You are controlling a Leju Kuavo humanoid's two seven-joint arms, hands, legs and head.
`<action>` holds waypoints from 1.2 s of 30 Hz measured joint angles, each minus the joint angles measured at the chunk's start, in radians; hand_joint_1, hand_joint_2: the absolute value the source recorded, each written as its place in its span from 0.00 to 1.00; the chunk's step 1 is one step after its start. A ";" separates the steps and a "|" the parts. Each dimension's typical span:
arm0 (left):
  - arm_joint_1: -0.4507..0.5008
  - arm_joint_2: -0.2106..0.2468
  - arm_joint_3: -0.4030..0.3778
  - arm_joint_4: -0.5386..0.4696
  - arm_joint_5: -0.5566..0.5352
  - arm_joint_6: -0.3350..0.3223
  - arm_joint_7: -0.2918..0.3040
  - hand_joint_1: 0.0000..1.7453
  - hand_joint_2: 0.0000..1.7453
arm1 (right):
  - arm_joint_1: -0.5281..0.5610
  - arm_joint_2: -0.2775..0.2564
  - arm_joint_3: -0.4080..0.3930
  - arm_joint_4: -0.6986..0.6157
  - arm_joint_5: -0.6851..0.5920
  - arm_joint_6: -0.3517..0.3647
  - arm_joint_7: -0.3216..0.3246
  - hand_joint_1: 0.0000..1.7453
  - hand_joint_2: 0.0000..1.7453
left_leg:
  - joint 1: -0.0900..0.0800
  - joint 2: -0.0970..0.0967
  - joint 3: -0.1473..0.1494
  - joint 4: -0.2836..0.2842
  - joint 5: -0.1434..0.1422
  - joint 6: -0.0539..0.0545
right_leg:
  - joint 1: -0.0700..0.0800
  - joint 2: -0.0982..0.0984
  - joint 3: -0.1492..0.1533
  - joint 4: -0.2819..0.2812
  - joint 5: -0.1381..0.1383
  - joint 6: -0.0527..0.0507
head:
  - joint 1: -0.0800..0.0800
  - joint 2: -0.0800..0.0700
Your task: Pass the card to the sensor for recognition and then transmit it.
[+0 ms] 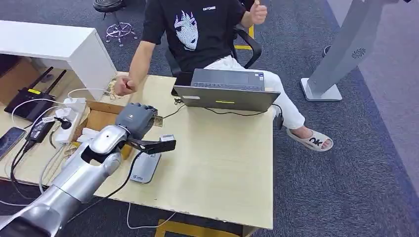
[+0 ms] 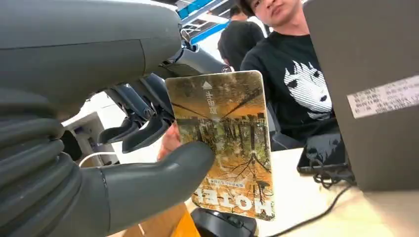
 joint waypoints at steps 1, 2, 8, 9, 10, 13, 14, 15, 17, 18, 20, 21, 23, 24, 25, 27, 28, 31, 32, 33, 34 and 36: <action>0.001 0.002 -0.001 0.000 0.000 0.000 0.000 1.00 1.00 | 0.000 0.000 0.001 0.000 0.000 0.000 0.000 0.00 1.00 | 0.000 0.000 0.000 0.000 0.000 0.000 | 0.000 0.000 0.000 0.000 0.000 0.000 | 0.000 0.000; 0.001 0.003 -0.002 0.000 0.000 0.000 0.000 1.00 1.00 | 0.000 0.000 0.002 0.000 0.000 0.000 0.000 0.00 1.00 | 0.000 0.000 0.000 0.000 0.000 0.000 | 0.000 0.000 0.000 0.000 0.000 0.000 | 0.000 0.000; 0.014 0.014 -0.020 0.002 0.009 -0.003 -0.003 1.00 1.00 | 0.000 0.000 0.007 0.000 -0.013 0.003 -0.008 0.00 1.00 | 0.000 0.000 0.000 0.000 0.000 0.000 | 0.000 0.000 0.000 0.000 0.000 0.000 | 0.000 0.000; 0.019 0.016 -0.025 0.002 0.011 -0.004 -0.005 1.00 1.00 | 0.000 0.000 0.010 0.000 -0.018 0.003 -0.008 0.00 1.00 | 0.000 0.000 0.000 0.000 0.000 0.000 | 0.000 0.000 0.000 0.000 0.000 0.000 | 0.000 0.000; 0.027 0.019 -0.029 0.002 0.012 -0.004 -0.005 1.00 1.00 | 0.000 0.000 0.011 0.000 -0.021 0.003 -0.008 0.00 1.00 | 0.000 0.000 0.000 0.000 0.000 0.000 | 0.000 0.000 0.000 0.000 0.000 0.000 | 0.000 0.000; 0.049 0.030 -0.044 0.002 0.010 -0.007 -0.012 1.00 1.00 | 0.000 0.000 0.013 0.000 -0.032 0.003 -0.007 0.00 1.00 | 0.000 0.000 0.000 0.000 0.000 0.000 | 0.000 0.000 0.000 0.000 0.000 0.000 | 0.000 0.000; 0.057 0.037 -0.051 0.002 0.009 -0.007 -0.014 1.00 1.00 | 0.000 0.000 0.014 0.000 -0.036 0.002 -0.006 0.00 1.00 | 0.000 0.000 0.000 0.000 0.000 0.000 | 0.000 0.000 0.000 0.000 0.000 0.000 | 0.000 0.000; 0.067 0.041 -0.055 0.002 0.009 -0.007 -0.015 1.00 1.00 | 0.000 0.000 0.014 0.000 -0.040 0.001 -0.005 0.00 1.00 | 0.000 0.000 0.000 0.000 0.000 0.000 | 0.000 0.000 0.000 0.000 0.000 0.000 | 0.000 0.000; 0.085 0.053 -0.069 0.002 0.008 -0.007 -0.015 1.00 1.00 | 0.001 0.002 0.015 0.000 -0.047 0.000 -0.003 0.00 1.00 | 0.000 0.000 0.000 0.000 0.000 0.000 | 0.000 0.000 0.000 0.000 0.000 0.000 | 0.000 0.000; 0.093 0.056 -0.075 0.002 0.004 -0.006 -0.015 1.00 1.00 | 0.001 0.002 0.016 0.000 -0.053 0.000 -0.003 0.00 1.00 | 0.000 0.000 0.000 0.000 0.000 0.000 | 0.000 0.000 0.000 0.000 0.000 0.000 | 0.000 0.000; 0.110 0.064 -0.091 0.002 -0.014 -0.001 -0.015 1.00 1.00 | 0.001 0.002 0.019 0.000 -0.060 0.000 -0.003 0.00 1.00 | 0.000 0.000 0.000 0.000 0.000 0.000 | 0.000 0.000 0.000 0.000 0.000 0.000 | 0.000 0.000; 0.118 0.067 -0.100 0.002 -0.018 0.000 -0.014 1.00 1.00 | 0.001 0.002 0.021 0.000 -0.063 0.000 -0.003 0.00 1.00 | 0.000 0.000 0.000 0.000 0.000 0.000 | 0.000 0.000 0.000 0.000 0.000 0.000 | 0.000 0.000; 0.129 0.069 -0.113 0.002 -0.020 0.006 -0.014 1.00 1.00 | 0.002 0.002 0.026 0.000 -0.067 0.000 -0.003 0.00 1.00 | 0.000 0.000 0.000 0.000 0.000 0.000 | 0.000 0.000 0.000 0.000 0.000 0.000 | 0.000 0.000; 0.131 0.069 -0.120 0.002 -0.021 0.010 -0.013 1.00 1.00 | 0.002 0.003 0.028 0.000 -0.070 0.000 -0.003 0.00 1.00 | 0.000 0.000 0.000 0.000 0.000 0.000 | 0.000 0.000 0.000 0.000 0.000 0.000 | 0.000 0.000; 0.133 0.069 -0.123 0.002 -0.021 0.011 -0.013 1.00 1.00 | 0.002 0.003 0.029 0.000 -0.071 0.000 -0.003 0.00 1.00 | 0.000 0.000 0.000 0.000 0.000 0.000 | 0.000 0.000 0.000 0.000 0.000 0.000 | 0.000 0.000; 0.134 0.071 -0.129 0.002 -0.021 0.011 -0.012 1.00 1.00 | 0.002 0.004 0.030 0.000 -0.072 0.000 -0.003 0.00 1.00 | 0.000 0.000 0.000 0.000 0.000 0.000 | 0.000 0.000 0.000 0.000 0.000 0.000 | 0.000 0.000; 0.134 0.071 -0.132 0.002 -0.021 0.011 -0.012 1.00 1.00 | 0.002 0.004 0.031 0.000 -0.072 0.000 -0.003 0.00 1.00 | 0.000 0.000 0.000 0.000 0.000 0.000 | 0.000 0.000 0.001 0.000 0.000 0.000 | 0.000 0.000; 0.138 0.071 -0.138 0.002 -0.024 0.015 -0.012 1.00 1.00 | 0.002 0.005 0.039 0.000 -0.078 0.000 -0.004 0.00 1.00 | 0.000 0.000 0.001 0.000 0.000 0.000 | 0.000 0.000 0.001 0.000 0.000 0.000 | 0.000 0.000; 0.140 0.069 -0.141 0.002 -0.024 0.018 -0.011 1.00 1.00 | 0.002 0.005 0.040 0.000 -0.081 0.000 -0.004 0.00 1.00 | 0.000 0.000 0.001 0.000 0.000 0.000 | 0.000 0.000 0.001 0.000 0.000 0.000 | 0.000 0.000; 0.142 0.068 -0.144 0.003 -0.025 0.023 -0.011 1.00 1.00 | 0.002 0.005 0.043 0.000 -0.083 0.000 -0.004 0.00 1.00 | 0.000 0.000 0.001 0.000 0.000 0.000 | 0.000 0.000 0.001 0.000 0.000 0.000 | 0.000 0.000; 0.144 0.065 -0.149 0.006 -0.026 0.029 -0.008 1.00 1.00 | 0.002 0.005 0.046 0.000 -0.084 0.000 -0.004 0.00 1.00 | 0.000 0.000 0.001 0.000 0.000 0.000 | 0.000 0.000 0.001 0.000 0.000 0.000 | 0.000 0.000; 0.148 0.058 -0.153 0.019 -0.027 0.037 -0.002 1.00 1.00 | 0.002 0.005 0.053 0.000 -0.087 0.000 -0.004 0.00 1.00 | 0.000 0.000 0.002 -0.001 0.000 0.000 | 0.000 0.000 0.002 0.000 0.000 0.000 | 0.000 0.000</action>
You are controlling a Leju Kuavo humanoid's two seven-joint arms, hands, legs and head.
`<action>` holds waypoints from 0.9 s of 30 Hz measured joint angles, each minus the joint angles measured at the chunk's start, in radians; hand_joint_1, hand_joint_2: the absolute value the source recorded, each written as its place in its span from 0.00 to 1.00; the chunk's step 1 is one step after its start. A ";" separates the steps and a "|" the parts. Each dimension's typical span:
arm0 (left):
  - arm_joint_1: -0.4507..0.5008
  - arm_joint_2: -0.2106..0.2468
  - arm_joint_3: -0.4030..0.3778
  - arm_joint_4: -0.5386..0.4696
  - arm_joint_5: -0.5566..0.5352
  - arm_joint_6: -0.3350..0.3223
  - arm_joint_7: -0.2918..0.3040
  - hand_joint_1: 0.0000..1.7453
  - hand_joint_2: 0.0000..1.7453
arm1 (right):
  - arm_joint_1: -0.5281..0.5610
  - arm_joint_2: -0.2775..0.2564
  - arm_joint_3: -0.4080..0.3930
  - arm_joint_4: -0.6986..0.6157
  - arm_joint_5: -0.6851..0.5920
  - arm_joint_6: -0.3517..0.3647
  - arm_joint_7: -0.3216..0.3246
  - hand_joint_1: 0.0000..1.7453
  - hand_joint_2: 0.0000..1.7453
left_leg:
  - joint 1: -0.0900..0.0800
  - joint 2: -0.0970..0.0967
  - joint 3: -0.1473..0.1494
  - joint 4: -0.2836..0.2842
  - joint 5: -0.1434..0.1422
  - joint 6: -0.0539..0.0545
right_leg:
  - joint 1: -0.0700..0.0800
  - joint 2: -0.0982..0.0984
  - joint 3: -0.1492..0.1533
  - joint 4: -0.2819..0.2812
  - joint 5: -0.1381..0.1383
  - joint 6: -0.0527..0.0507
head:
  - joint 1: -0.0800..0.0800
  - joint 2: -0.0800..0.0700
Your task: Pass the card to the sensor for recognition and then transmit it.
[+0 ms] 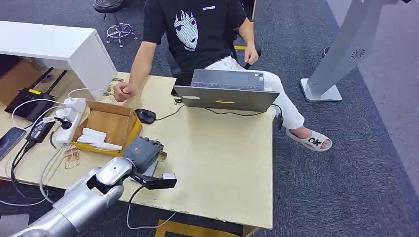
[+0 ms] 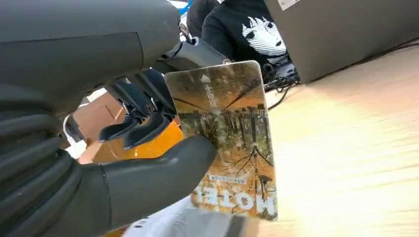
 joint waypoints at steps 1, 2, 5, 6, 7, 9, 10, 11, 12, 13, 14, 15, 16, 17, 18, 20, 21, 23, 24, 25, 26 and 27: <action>0.004 -0.003 -0.001 0.003 0.000 0.001 0.000 1.00 1.00 | 0.000 0.000 0.001 0.000 0.000 0.000 0.000 0.00 1.00 | 0.000 0.000 0.000 0.000 0.000 0.000 | 0.000 0.000 0.000 0.000 0.000 0.000 | 0.000 0.000; 0.008 -0.006 -0.003 0.008 0.000 0.002 0.000 1.00 1.00 | 0.000 0.000 0.002 0.000 -0.001 0.000 0.000 0.00 1.00 | 0.000 0.000 0.000 0.000 0.000 0.000 | 0.000 0.000 0.000 0.000 0.000 0.000 | 0.000 0.000; 0.019 -0.013 -0.004 0.027 -0.005 0.016 0.005 1.00 1.00 | 0.001 0.000 0.007 0.000 -0.008 0.000 0.000 0.00 1.00 | 0.000 0.000 0.000 0.000 0.000 0.000 | 0.000 0.000 -0.001 0.000 0.000 0.000 | 0.000 0.000; 0.019 -0.016 -0.004 0.033 -0.011 0.026 0.010 1.00 1.00 | 0.001 0.000 0.010 0.000 -0.011 0.002 0.000 0.00 1.00 | 0.000 0.000 0.000 0.000 0.000 0.000 | 0.000 0.000 0.000 0.000 0.000 0.000 | 0.000 0.000; 0.019 -0.019 -0.004 0.041 -0.018 0.036 0.015 1.00 1.00 | 0.000 0.000 0.014 0.000 -0.018 0.002 0.000 0.00 1.00 | 0.000 -0.001 0.000 0.000 0.000 0.000 | 0.000 -0.001 0.000 0.000 0.000 0.000 | 0.000 0.000; 0.018 -0.023 -0.004 0.053 -0.032 0.057 0.032 1.00 1.00 | 0.000 0.000 0.023 0.000 -0.029 0.003 0.000 0.00 1.00 | 0.000 -0.001 0.000 0.000 0.000 -0.001 | 0.000 0.000 0.000 0.000 0.000 0.000 | 0.000 0.000; 0.017 -0.025 -0.003 0.057 -0.038 0.070 0.042 1.00 1.00 | 0.000 0.000 0.027 0.000 -0.031 0.003 -0.001 0.00 1.00 | 0.000 -0.001 0.000 0.000 0.000 -0.001 | 0.000 0.000 0.000 0.000 0.000 0.000 | 0.000 0.000; 0.015 -0.026 -0.002 0.060 -0.045 0.078 0.050 1.00 1.00 | 0.000 0.000 0.031 0.000 -0.036 0.003 -0.003 0.00 1.00 | 0.000 -0.001 0.000 0.000 0.000 -0.001 | 0.000 0.000 0.000 0.000 0.000 0.000 | 0.000 0.000; 0.012 -0.026 0.003 0.061 -0.048 0.084 0.057 1.00 1.00 | 0.000 0.000 0.035 0.000 -0.039 0.004 -0.003 0.00 1.00 | 0.000 -0.001 0.000 0.000 0.000 -0.001 | 0.000 0.000 0.000 0.000 0.000 0.000 | 0.000 0.000; 0.008 -0.026 0.010 0.062 -0.051 0.088 0.065 1.00 1.00 | 0.000 0.000 0.039 0.000 -0.041 0.005 -0.003 0.00 1.00 | 0.000 -0.001 0.000 0.000 0.001 -0.001 | 0.000 0.000 0.000 0.000 0.000 0.000 | 0.000 0.000; 0.004 -0.025 0.019 0.062 -0.053 0.092 0.074 1.00 1.00 | 0.000 0.000 0.043 0.000 -0.044 0.005 -0.003 0.00 1.00 | 0.000 -0.001 0.000 0.000 0.001 0.000 | 0.000 0.000 -0.001 0.000 0.000 0.000 | 0.000 0.000; -0.001 -0.026 0.036 0.062 -0.058 0.097 0.079 1.00 1.00 | 0.001 0.000 0.048 0.001 -0.047 0.006 -0.003 0.00 1.00 | 0.000 -0.001 0.000 0.000 0.001 0.000 | 0.000 0.000 -0.001 0.000 0.000 0.000 | 0.000 0.000; -0.009 -0.026 0.053 0.062 -0.064 0.099 0.087 1.00 1.00 | 0.001 0.000 0.054 0.002 -0.049 0.007 -0.004 0.00 1.00 | 0.000 -0.001 0.000 0.000 0.001 0.000 | 0.000 0.000 -0.001 0.000 0.000 0.000 | 0.000 0.000; -0.019 -0.026 0.072 0.061 -0.069 0.100 0.094 1.00 1.00 | 0.001 0.000 0.059 0.002 -0.050 0.008 -0.006 0.00 1.00 | 0.000 -0.001 0.000 0.000 0.001 0.000 | 0.000 0.000 -0.001 0.000 0.000 0.000 | 0.000 0.000; -0.030 -0.026 0.096 0.061 -0.072 0.100 0.097 1.00 1.00 | 0.001 0.000 0.064 0.003 -0.051 0.009 -0.007 0.00 1.00 | 0.000 -0.001 -0.001 0.000 0.001 0.000 | 0.001 0.000 -0.001 0.000 0.000 0.000 | 0.000 0.000; -0.049 -0.027 0.138 0.061 -0.084 0.099 0.095 1.00 1.00 | 0.001 0.000 0.075 0.004 -0.058 0.011 -0.010 0.00 1.00 | 0.000 -0.001 0.000 0.000 0.001 0.000 | 0.001 0.000 -0.001 0.000 0.000 0.000 | 0.000 0.000; -0.055 -0.027 0.156 0.061 -0.089 0.099 0.092 1.00 1.00 | 0.001 0.000 0.079 0.004 -0.060 0.012 -0.010 0.00 1.00 | 0.000 0.000 0.000 0.000 0.001 0.000 | 0.001 0.000 -0.001 0.000 0.000 0.000 | 0.000 0.000; -0.062 -0.028 0.186 0.061 -0.099 0.099 0.090 1.00 1.00 | 0.001 0.000 0.087 0.005 -0.065 0.013 -0.010 0.00 1.00 | 0.000 0.000 0.000 0.000 0.001 0.000 | 0.001 0.000 -0.001 0.000 0.000 0.000 | 0.000 0.000; -0.063 -0.030 0.195 0.061 -0.102 0.099 0.087 1.00 1.00 | 0.001 0.000 0.091 0.005 -0.068 0.013 -0.010 0.00 1.00 | 0.000 0.000 -0.001 0.000 0.001 0.000 | 0.001 0.000 -0.001 0.000 0.000 0.000 | 0.000 0.000; -0.063 -0.031 0.203 0.061 -0.105 0.099 0.085 1.00 1.00 | 0.001 0.000 0.093 0.005 -0.069 0.013 -0.010 0.00 1.00 | 0.000 0.000 -0.001 0.000 0.001 0.000 | 0.001 0.000 -0.001 0.000 0.000 0.000 | 0.000 0.000; -0.063 -0.032 0.208 0.061 -0.106 0.099 0.084 1.00 1.00 | 0.001 0.000 0.096 0.006 -0.071 0.013 -0.011 0.00 1.00 | 0.000 0.000 -0.001 0.000 0.001 0.000 | 0.001 0.000 -0.001 0.000 0.000 0.000 | 0.000 0.000; -0.063 -0.033 0.212 0.061 -0.107 0.099 0.084 1.00 1.00 | 0.001 0.000 0.100 0.006 -0.071 0.013 -0.011 0.00 1.00 | 0.000 0.000 -0.001 0.000 0.001 0.000 | 0.001 0.000 -0.001 0.000 0.000 0.000 | 0.000 0.000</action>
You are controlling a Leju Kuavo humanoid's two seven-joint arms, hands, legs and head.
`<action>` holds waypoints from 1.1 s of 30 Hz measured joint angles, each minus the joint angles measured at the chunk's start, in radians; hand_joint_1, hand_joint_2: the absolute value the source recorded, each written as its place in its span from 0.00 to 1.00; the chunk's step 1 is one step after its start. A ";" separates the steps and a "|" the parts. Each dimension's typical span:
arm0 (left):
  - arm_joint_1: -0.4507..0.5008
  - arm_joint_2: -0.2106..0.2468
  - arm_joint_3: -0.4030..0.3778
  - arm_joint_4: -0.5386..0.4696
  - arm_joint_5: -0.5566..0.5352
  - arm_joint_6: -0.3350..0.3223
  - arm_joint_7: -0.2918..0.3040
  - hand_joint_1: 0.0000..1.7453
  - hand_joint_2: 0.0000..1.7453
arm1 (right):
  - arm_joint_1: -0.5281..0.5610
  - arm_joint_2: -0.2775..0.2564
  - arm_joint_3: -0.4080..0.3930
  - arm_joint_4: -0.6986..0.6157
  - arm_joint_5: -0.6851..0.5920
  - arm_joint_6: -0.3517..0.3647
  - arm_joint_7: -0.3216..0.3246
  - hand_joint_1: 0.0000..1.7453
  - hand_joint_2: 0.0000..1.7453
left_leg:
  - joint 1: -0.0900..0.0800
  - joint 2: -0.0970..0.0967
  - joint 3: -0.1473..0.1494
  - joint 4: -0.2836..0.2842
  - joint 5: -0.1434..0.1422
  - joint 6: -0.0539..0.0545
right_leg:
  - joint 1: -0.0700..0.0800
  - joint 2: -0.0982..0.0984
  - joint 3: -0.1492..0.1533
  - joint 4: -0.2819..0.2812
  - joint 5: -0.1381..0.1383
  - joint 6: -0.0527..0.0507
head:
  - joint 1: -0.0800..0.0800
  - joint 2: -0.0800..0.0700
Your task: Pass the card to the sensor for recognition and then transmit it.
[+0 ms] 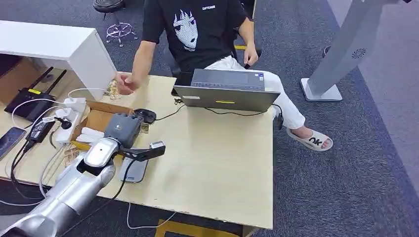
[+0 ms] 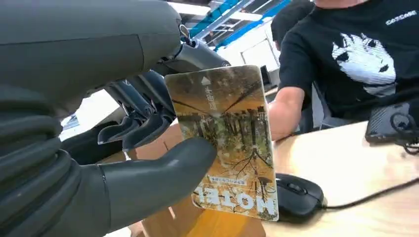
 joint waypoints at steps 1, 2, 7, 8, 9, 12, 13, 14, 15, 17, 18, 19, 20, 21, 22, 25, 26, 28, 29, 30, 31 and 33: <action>0.000 -0.002 0.005 0.000 -0.001 0.000 0.000 1.00 1.00 | 0.000 0.000 0.002 0.000 0.000 0.000 0.000 0.00 1.00 | 0.000 0.000 0.000 0.000 0.000 0.000 | 0.000 0.000 0.000 0.000 0.000 0.000 | 0.000 0.000; 0.000 -0.003 0.008 0.000 -0.001 0.000 0.000 1.00 1.00 | 0.000 0.000 0.003 0.000 0.000 0.000 0.000 0.00 1.00 | 0.000 0.000 0.000 0.000 0.000 0.000 | 0.000 0.000 0.000 0.000 0.000 0.000 | 0.000 0.000; -0.003 -0.006 0.028 0.000 -0.003 0.012 0.015 1.00 1.00 | 0.000 0.000 0.013 0.001 0.000 0.001 -0.001 0.00 1.00 | 0.000 0.000 0.000 0.000 0.000 0.000 | 0.000 0.000 0.000 0.000 0.000 0.000 | 0.000 0.000; -0.007 -0.006 0.040 0.000 -0.004 0.016 0.021 1.00 1.00 | 0.000 0.000 0.017 0.001 0.000 0.002 -0.001 0.00 1.00 | 0.000 0.000 0.000 0.000 0.000 0.000 | 0.000 0.000 0.000 0.000 0.000 0.000 | 0.000 0.000; -0.014 -0.006 0.052 0.000 -0.006 0.019 0.024 1.00 1.00 | 0.000 0.000 0.020 0.001 0.000 0.002 -0.001 0.00 1.00 | 0.000 0.000 0.000 0.000 0.000 0.000 | 0.000 0.000 0.000 0.000 0.000 0.000 | 0.000 0.000; -0.043 -0.003 0.092 0.001 -0.026 0.027 0.032 1.00 1.00 | -0.001 0.000 0.035 0.002 0.000 0.003 0.005 0.00 1.00 | 0.000 0.000 0.000 0.000 0.000 0.000 | 0.000 0.000 0.000 0.000 0.000 0.000 | 0.000 0.000; -0.055 -0.003 0.102 0.003 -0.031 0.027 0.034 1.00 1.00 | -0.001 0.000 0.039 0.003 0.000 0.003 0.006 0.00 1.00 | 0.000 0.000 0.000 0.000 0.000 0.000 | 0.000 0.000 0.000 0.000 0.000 0.000 | 0.000 0.000; -0.069 -0.002 0.115 0.009 -0.033 0.028 0.036 1.00 1.00 | -0.001 0.000 0.045 0.003 0.000 0.003 0.008 0.00 1.00 | 0.000 0.000 0.000 0.000 0.000 0.000 | 0.000 0.000 0.000 0.000 0.000 0.000 | 0.000 0.000; -0.084 -0.003 0.129 0.016 -0.026 0.029 0.035 1.00 1.00 | -0.001 -0.001 0.051 0.003 0.000 0.003 0.008 0.00 1.00 | 0.000 0.000 0.000 0.000 0.000 0.000 | 0.000 0.000 0.000 0.000 0.000 0.000 | 0.000 0.000; -0.116 -0.005 0.164 0.032 0.009 0.038 0.030 1.00 1.00 | -0.003 -0.002 0.064 0.004 -0.002 0.003 0.011 0.00 1.00 | 0.000 0.000 0.000 0.000 0.000 0.000 | 0.000 0.000 -0.001 0.000 0.000 0.000 | 0.000 0.000; -0.133 -0.008 0.180 0.041 0.027 0.040 0.026 1.00 1.00 | -0.003 -0.002 0.070 0.004 -0.003 0.004 0.011 0.00 1.00 | 0.000 0.000 0.000 0.000 0.000 0.000 | 0.000 0.000 -0.001 0.000 0.000 0.000 | 0.000 0.000; -0.147 -0.011 0.194 0.047 0.040 0.042 0.021 1.00 1.00 | -0.004 -0.003 0.076 0.004 -0.003 0.005 0.011 0.00 1.00 | 0.000 0.000 0.000 0.000 0.000 0.000 | 0.000 0.000 0.000 0.000 0.000 0.000 | 0.000 0.000; -0.159 -0.014 0.209 0.053 0.050 0.042 0.019 1.00 1.00 | -0.005 -0.003 0.080 0.004 -0.005 0.007 0.011 0.00 1.00 | 0.000 0.000 0.000 0.000 0.000 0.000 | 0.000 0.000 0.000 0.000 0.000 0.000 | 0.000 0.000; -0.169 -0.018 0.223 0.057 0.057 0.041 0.017 1.00 1.00 | -0.007 -0.003 0.085 0.004 -0.008 0.008 0.010 0.00 1.00 | 0.000 0.000 0.000 0.000 0.000 0.000 | 0.000 0.000 0.000 0.000 0.000 0.000 | 0.000 0.000; -0.178 -0.023 0.233 0.061 0.063 0.040 0.013 1.00 1.00 | -0.008 -0.003 0.090 0.004 -0.010 0.008 0.008 0.00 1.00 | 0.000 0.000 0.000 0.000 0.000 0.000 | 0.000 0.000 0.000 0.000 0.000 0.000 | 0.000 0.000; -0.192 -0.035 0.251 0.067 0.069 0.038 0.006 1.00 1.00 | -0.010 -0.004 0.100 0.004 -0.020 0.008 0.008 0.00 1.00 | 0.000 0.000 0.000 0.000 0.000 0.000 | 0.000 0.000 0.000 0.000 0.000 0.000 | 0.000 0.000; -0.193 -0.038 0.252 0.068 0.069 0.038 0.006 1.00 1.00 | -0.010 -0.004 0.102 0.004 -0.022 0.007 0.008 0.00 1.00 | 0.000 0.000 0.000 0.000 0.000 0.000 | 0.000 0.000 0.000 0.000 0.000 0.000 | 0.000 0.000; -0.194 -0.045 0.255 0.069 0.071 0.047 0.006 1.00 1.00 | -0.010 -0.004 0.108 0.004 -0.028 0.007 0.011 0.00 1.00 | 0.000 0.000 0.000 0.000 0.000 0.000 | 0.000 0.000 0.000 0.000 0.000 0.000 | 0.000 0.000; -0.194 -0.048 0.257 0.069 0.072 0.055 0.006 1.00 1.00 | -0.010 -0.004 0.110 0.004 -0.030 0.007 0.012 0.00 1.00 | 0.000 0.000 0.000 0.000 0.000 0.000 | 0.000 0.000 -0.001 0.000 0.000 0.000 | 0.000 0.000; -0.194 -0.052 0.259 0.069 0.073 0.058 0.006 1.00 1.00 | -0.010 -0.004 0.111 0.004 -0.030 0.007 0.014 0.00 1.00 | 0.000 0.000 0.000 0.000 0.000 0.000 | 0.000 0.000 -0.001 0.000 0.000 0.000 | 0.000 0.000; -0.194 -0.054 0.262 0.070 0.073 0.060 0.006 1.00 1.00 | -0.010 -0.004 0.112 0.004 -0.031 0.006 0.015 0.00 1.00 | 0.000 0.001 0.000 0.000 0.000 0.000 | 0.000 0.001 -0.001 0.000 0.000 0.000 | 0.000 0.000; -0.194 -0.059 0.266 0.071 0.074 0.062 0.006 1.00 1.00 | -0.010 -0.004 0.116 0.004 -0.031 0.006 0.016 0.00 1.00 | 0.000 0.001 0.000 0.000 0.000 0.000 | 0.000 0.001 -0.001 0.000 0.000 0.000 | 0.000 0.000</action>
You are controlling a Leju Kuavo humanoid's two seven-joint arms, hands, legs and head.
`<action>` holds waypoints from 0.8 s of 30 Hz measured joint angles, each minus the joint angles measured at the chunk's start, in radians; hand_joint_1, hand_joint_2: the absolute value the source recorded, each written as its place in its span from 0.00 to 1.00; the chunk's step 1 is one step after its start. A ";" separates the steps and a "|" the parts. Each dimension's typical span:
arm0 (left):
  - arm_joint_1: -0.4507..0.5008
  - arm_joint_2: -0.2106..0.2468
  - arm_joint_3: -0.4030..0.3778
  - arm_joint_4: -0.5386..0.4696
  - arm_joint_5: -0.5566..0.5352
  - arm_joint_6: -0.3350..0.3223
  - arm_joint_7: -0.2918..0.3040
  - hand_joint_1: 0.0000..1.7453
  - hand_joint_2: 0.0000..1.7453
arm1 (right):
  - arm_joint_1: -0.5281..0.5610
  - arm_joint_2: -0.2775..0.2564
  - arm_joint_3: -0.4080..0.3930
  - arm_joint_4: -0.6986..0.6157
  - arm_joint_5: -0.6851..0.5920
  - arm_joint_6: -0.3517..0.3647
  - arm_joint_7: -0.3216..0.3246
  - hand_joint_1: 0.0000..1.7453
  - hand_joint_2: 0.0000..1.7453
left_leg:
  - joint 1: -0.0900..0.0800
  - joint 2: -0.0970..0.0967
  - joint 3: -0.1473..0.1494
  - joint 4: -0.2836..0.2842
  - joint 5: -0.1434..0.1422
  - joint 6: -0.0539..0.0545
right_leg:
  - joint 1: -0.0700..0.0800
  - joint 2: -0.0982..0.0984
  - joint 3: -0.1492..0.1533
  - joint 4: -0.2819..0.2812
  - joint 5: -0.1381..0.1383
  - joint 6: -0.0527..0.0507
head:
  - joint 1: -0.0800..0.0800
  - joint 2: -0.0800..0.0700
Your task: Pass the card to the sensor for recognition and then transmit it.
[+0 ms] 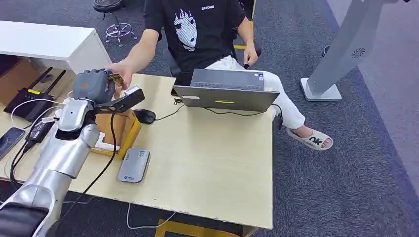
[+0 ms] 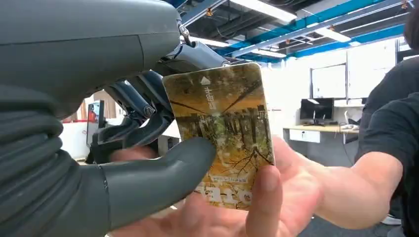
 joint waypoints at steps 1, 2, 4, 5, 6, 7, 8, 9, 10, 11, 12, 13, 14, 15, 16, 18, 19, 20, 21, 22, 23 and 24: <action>0.000 -0.002 0.001 0.000 0.000 0.000 0.000 1.00 1.00 | 0.000 0.000 0.000 0.000 0.000 0.000 0.000 0.00 1.00 | 0.000 0.000 0.000 0.000 0.000 0.000 | 0.000 0.000 0.000 0.000 0.000 0.000 | 0.000 0.000; 0.000 -0.003 0.001 0.000 0.000 0.001 0.000 1.00 1.00 | 0.000 0.000 0.000 0.000 0.000 0.000 0.000 0.00 1.00 | 0.000 0.000 0.000 0.000 0.000 0.000 | 0.000 0.000 0.000 0.000 0.000 0.000 | 0.000 0.000; 0.000 -0.005 0.002 0.000 0.000 0.001 0.000 0.94 1.00 | 0.000 0.000 0.002 0.000 -0.001 0.000 0.000 0.00 1.00 | 0.000 0.000 0.000 0.000 0.000 0.000 | 0.000 0.000 0.000 0.000 0.000 0.000 | 0.000 0.000; 0.000 -0.007 0.002 0.000 0.000 0.005 0.000 0.42 1.00 | 0.000 0.000 0.002 0.000 -0.002 0.000 0.000 0.00 1.00 | 0.000 0.000 0.000 0.000 0.000 0.000 | 0.000 0.000 0.000 0.000 0.000 0.000 | 0.000 0.000; 0.000 -0.008 0.002 0.000 0.000 0.010 0.000 0.00 1.00 | 0.000 0.000 0.003 0.000 -0.005 0.000 0.000 0.00 1.00 | 0.000 0.000 0.000 0.000 0.000 0.000 | 0.000 0.000 0.000 0.000 0.000 0.000 | 0.000 0.000; 0.000 -0.008 0.003 0.000 0.000 0.019 0.000 0.00 1.00 | 0.000 0.000 0.003 0.000 -0.008 0.000 0.000 0.00 1.00 | 0.000 0.000 0.000 0.000 0.000 0.000 | 0.000 0.000 0.000 0.000 0.000 0.000 | 0.000 0.000; 0.001 -0.010 0.003 0.000 0.001 0.031 -0.001 0.00 1.00 | 0.000 0.000 0.004 0.000 -0.010 0.001 0.000 0.00 1.00 | 0.000 0.000 0.000 0.000 0.000 0.000 | 0.000 0.000 0.000 0.000 0.000 0.000 | 0.000 0.000; 0.002 -0.011 0.004 0.000 0.000 0.049 -0.003 0.00 1.00 | 0.000 -0.001 0.005 0.000 -0.010 0.001 0.000 0.00 1.00 | 0.000 0.000 0.000 0.000 0.000 0.000 | 0.000 0.000 0.000 0.000 0.000 0.000 | 0.000 0.000; 0.004 -0.013 0.005 0.000 -0.001 0.068 -0.006 0.00 1.00 | 0.000 -0.001 0.007 0.000 -0.011 0.001 0.000 0.00 1.00 | 0.000 -0.001 0.000 0.000 0.000 0.000 | 0.000 0.000 0.000 0.000 0.000 0.000 | 0.000 0.000; 0.006 -0.015 0.007 0.000 -0.002 0.087 -0.006 0.00 1.00 | 0.000 -0.001 0.008 0.000 -0.012 0.001 0.000 0.00 1.00 | 0.000 -0.001 0.000 0.000 0.000 0.000 | 0.000 0.000 0.000 0.000 0.000 0.000 | 0.000 0.000; 0.010 -0.016 0.010 0.000 -0.003 0.100 -0.009 0.00 1.00 | -0.001 -0.001 0.010 0.000 -0.014 0.001 0.000 0.00 1.00 | 0.000 -0.001 -0.001 0.000 0.000 0.000 | 0.000 0.000 0.000 0.000 0.000 0.000 | 0.000 0.000; 0.014 -0.018 0.013 0.000 -0.003 0.111 -0.010 0.00 1.00 | -0.001 -0.001 0.010 0.000 -0.014 0.001 0.000 0.00 1.00 | 0.000 0.000 -0.001 0.000 0.000 0.000 | 0.000 0.000 0.000 0.000 0.000 0.000 | 0.000 0.000; 0.018 -0.019 0.018 0.000 -0.005 0.120 -0.013 0.00 1.00 | -0.001 -0.001 0.011 0.000 -0.015 0.001 0.000 0.00 1.00 | 0.000 0.000 -0.001 0.000 0.000 0.000 | 0.000 0.000 0.000 0.000 0.000 0.000 | 0.000 0.000; 0.021 -0.021 0.022 -0.001 -0.006 0.127 -0.016 0.00 1.00 | -0.001 -0.001 0.013 0.000 -0.018 0.001 0.000 0.00 1.00 | 0.000 -0.001 -0.001 0.000 0.000 0.000 | 0.000 0.000 0.000 0.000 0.000 0.000 | 0.000 0.000; 0.025 -0.023 0.024 -0.001 -0.008 0.131 -0.017 0.00 1.00 | -0.001 -0.002 0.014 0.000 -0.019 0.001 0.000 0.00 1.00 | 0.000 -0.001 -0.001 0.000 0.000 0.000 | 0.000 0.000 0.000 0.000 0.000 0.000 | 0.000 0.000; 0.030 -0.023 0.029 -0.001 -0.009 0.135 -0.018 0.00 1.00 | -0.002 -0.002 0.016 0.000 -0.023 0.001 -0.002 0.00 1.00 | 0.000 -0.001 -0.001 0.000 0.000 0.000 | 0.000 0.000 0.000 0.000 0.000 0.000 | 0.000 0.000; 0.034 -0.024 0.032 -0.002 -0.010 0.135 -0.018 0.00 1.00 | -0.002 -0.002 0.017 0.000 -0.025 0.001 -0.002 0.00 1.00 | 0.000 -0.001 -0.001 0.000 0.000 0.000 | 0.000 0.000 0.000 0.000 0.000 0.000 | 0.000 0.000; 0.038 -0.023 0.035 -0.001 -0.012 0.136 -0.018 0.00 1.00 | -0.002 -0.003 0.017 0.000 -0.027 0.001 -0.002 0.00 1.00 | 0.000 -0.001 -0.001 0.000 0.000 0.000 | 0.000 0.000 0.000 0.000 0.000 0.000 | 0.000 0.000; 0.042 -0.023 0.037 -0.002 -0.012 0.138 -0.018 0.00 1.00 | -0.001 -0.003 0.017 0.000 -0.028 0.001 -0.002 0.00 1.00 | 0.000 -0.001 -0.001 0.000 0.000 0.000 | 0.000 0.000 0.000 0.000 0.000 0.000 | 0.000 0.000; 0.047 -0.023 0.040 -0.002 -0.012 0.142 -0.018 0.00 1.00 | -0.002 -0.003 0.017 0.000 -0.030 0.001 -0.001 0.00 1.00 | 0.000 -0.001 -0.001 0.000 0.000 0.000 | 0.000 0.000 0.000 0.000 0.000 0.000 | 0.000 0.000; 0.053 -0.023 0.046 -0.002 -0.009 0.146 -0.021 0.00 1.00 | -0.002 -0.003 0.018 0.000 -0.031 0.001 -0.002 0.00 1.00 | 0.000 -0.001 -0.001 0.000 0.000 0.000 | 0.000 0.000 0.000 0.000 0.000 0.000 | 0.000 0.000; 0.060 -0.023 0.052 -0.003 -0.003 0.154 -0.027 0.00 1.00 | -0.002 -0.003 0.018 0.000 -0.032 0.001 -0.001 0.00 1.00 | 0.000 -0.001 -0.001 0.000 0.000 0.000 | 0.000 0.000 0.000 0.000 0.000 0.000 | 0.000 0.000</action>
